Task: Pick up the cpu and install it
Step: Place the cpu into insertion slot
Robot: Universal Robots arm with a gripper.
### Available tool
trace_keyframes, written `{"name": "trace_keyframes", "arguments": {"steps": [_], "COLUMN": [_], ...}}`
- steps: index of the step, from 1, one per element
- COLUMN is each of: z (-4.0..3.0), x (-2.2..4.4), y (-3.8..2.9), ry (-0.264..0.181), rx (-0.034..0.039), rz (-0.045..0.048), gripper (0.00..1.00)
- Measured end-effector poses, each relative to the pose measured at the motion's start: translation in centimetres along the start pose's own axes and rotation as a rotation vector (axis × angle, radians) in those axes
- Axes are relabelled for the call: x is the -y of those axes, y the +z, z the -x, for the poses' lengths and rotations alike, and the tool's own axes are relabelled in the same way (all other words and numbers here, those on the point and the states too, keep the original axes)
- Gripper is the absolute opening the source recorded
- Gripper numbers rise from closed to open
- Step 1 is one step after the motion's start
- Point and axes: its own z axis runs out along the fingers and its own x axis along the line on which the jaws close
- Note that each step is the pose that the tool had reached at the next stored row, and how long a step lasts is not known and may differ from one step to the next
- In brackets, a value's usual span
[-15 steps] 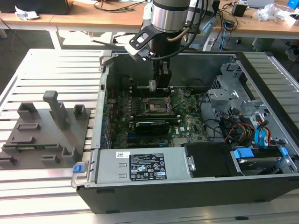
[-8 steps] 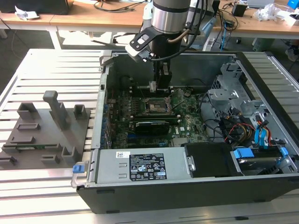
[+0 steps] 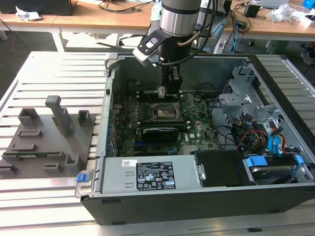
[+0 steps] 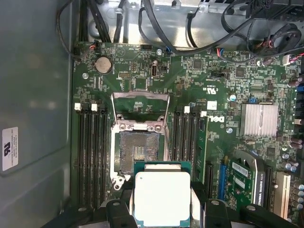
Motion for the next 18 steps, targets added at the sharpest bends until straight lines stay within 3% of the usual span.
{"name": "trace_keyframes", "arguments": {"steps": [18], "z": [-0.29], "x": [-0.46], "y": [1.71], "ry": [0.0], "rx": [0.0008], "rz": [-0.0001], "gripper": [0.55]}}
